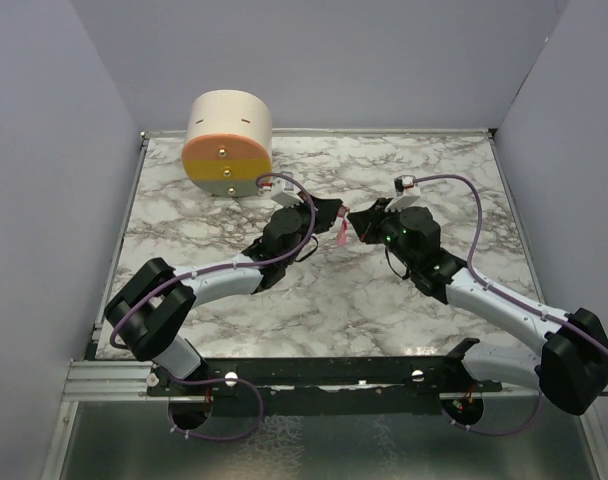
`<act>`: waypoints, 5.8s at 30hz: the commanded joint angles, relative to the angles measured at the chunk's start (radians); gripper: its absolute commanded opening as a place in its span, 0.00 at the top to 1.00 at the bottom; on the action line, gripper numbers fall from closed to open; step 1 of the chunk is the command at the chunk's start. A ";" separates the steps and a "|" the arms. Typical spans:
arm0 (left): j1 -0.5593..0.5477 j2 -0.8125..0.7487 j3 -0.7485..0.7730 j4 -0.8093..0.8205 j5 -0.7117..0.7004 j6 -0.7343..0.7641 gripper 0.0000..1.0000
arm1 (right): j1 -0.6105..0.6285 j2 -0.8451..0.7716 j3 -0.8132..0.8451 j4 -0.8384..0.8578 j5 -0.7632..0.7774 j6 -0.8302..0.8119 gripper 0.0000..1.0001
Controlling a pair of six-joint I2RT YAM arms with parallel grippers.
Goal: Put the keys on the keyring
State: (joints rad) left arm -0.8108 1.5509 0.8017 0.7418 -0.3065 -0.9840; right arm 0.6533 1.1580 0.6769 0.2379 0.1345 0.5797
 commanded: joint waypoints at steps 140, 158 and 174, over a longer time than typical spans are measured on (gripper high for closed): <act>-0.163 0.048 0.158 -0.202 -0.418 -0.031 1.00 | 0.003 0.012 0.044 0.005 0.078 -0.022 0.99; -0.170 0.061 0.171 -0.203 -0.415 -0.025 1.00 | 0.002 0.009 0.045 0.008 0.071 -0.023 0.99; -0.174 0.071 0.168 -0.205 -0.425 -0.028 1.00 | 0.003 0.002 0.041 0.006 0.078 -0.018 0.99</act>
State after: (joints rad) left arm -0.9756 1.6058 0.9531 0.5442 -0.7010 -1.0145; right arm 0.6533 1.1671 0.6872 0.2348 0.1951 0.5705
